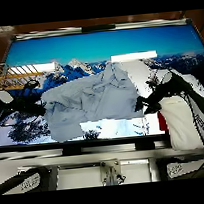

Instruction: Fold the shirts.

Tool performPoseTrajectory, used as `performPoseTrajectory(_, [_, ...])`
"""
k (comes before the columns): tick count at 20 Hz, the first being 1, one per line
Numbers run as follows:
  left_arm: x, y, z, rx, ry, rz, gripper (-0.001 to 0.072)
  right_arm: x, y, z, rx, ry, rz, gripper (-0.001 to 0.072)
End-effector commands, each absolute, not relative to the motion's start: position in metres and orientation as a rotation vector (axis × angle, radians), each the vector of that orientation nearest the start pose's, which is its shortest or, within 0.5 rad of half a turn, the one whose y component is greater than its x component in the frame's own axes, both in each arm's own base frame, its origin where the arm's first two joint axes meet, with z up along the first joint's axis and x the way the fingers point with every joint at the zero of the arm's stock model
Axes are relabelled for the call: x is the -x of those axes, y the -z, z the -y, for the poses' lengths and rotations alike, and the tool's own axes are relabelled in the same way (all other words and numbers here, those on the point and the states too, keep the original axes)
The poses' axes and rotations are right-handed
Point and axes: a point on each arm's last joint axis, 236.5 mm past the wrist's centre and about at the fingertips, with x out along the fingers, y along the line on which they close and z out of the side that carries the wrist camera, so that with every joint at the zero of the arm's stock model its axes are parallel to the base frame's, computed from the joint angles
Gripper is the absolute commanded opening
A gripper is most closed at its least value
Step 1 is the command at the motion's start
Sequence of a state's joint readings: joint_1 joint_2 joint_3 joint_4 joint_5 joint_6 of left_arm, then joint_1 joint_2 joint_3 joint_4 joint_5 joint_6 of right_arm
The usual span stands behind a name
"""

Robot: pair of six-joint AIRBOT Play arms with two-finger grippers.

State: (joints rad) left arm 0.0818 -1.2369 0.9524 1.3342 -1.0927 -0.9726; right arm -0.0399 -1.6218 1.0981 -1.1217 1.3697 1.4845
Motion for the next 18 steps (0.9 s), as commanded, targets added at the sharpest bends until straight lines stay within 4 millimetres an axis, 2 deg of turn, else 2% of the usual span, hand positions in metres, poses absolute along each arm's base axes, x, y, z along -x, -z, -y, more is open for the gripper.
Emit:
performPoseTrajectory(1, [-0.344,0.033,0.021,-0.216,0.427,-1.271,0.0039,-0.306,0.11,-0.088,-0.44,-0.251,-1.837,0.0633])
performPoseTrajectory(4, [-0.345,0.033,0.021,-0.217,0.424,-1.266,0.0039,-0.302,0.112,-0.083,-0.417,-0.218,-1.852,0.0633])
performPoseTrajectory(6, [-0.345,0.032,0.021,-0.217,0.423,-1.264,0.0039,-0.302,0.116,-0.09,-0.407,-0.216,-1.857,0.0632])
performPoseTrajectory(7, [-0.345,0.032,0.021,-0.217,0.423,-1.264,0.0039,-0.302,0.119,-0.095,-0.394,-0.223,-1.858,0.0574])
performPoseTrajectory(8, [-0.346,0.032,0.021,-0.216,0.423,-1.263,0.0039,-0.304,0.121,-0.099,-0.378,-0.228,-1.849,0.031])
performPoseTrajectory(9, [-0.347,0.031,0.021,-0.21,0.416,-1.262,0.0039,-0.308,0.122,-0.103,-0.376,-0.223,-1.832,0.0109])
performPoseTrajectory(10, [-0.35,0.026,0.02,-0.187,0.395,-1.255,0.0039,-0.313,0.121,-0.104,-0.376,-0.226,-1.808,0.0065])
performPoseTrajectory(12, [-0.363,0.006,0.02,-0.148,0.351,-1.216,0.0039,-0.329,0.103,-0.105,-0.364,-0.239,-1.738,0.0065])
performPoseTrajectory(13, [-0.373,-0.013,0.019,-0.137,0.33,-1.175,0.0039,-0.345,0.081,-0.103,-0.347,-0.261,-1.661,0.0065])
performPoseTrajectory(14, [-0.386,-0.042,0.019,-0.124,0.308,-1.104,0.0039,-0.364,0.053,-0.103,-0.326,-0.283,-1.568,0.0064])
performPoseTrajectory(15, [-0.4,-0.08,0.022,-0.107,0.29,-1.008,0.0039,-0.386,0.012,-0.101,-0.295,-0.311,-1.439,0.0065])
performPoseTrajectory(17, [-0.421,-0.193,0.029,-0.075,0.264,-0.734,0.0039,-0.427,-0.1,-0.094,-0.23,-0.342,-1.115,0.0064])
performPoseTrajectory(18, [-0.421,-0.268,0.034,-0.041,0.249,-0.553,0.0039,-0.441,-0.173,-0.09,-0.193,-0.346,-0.906,0.0065])
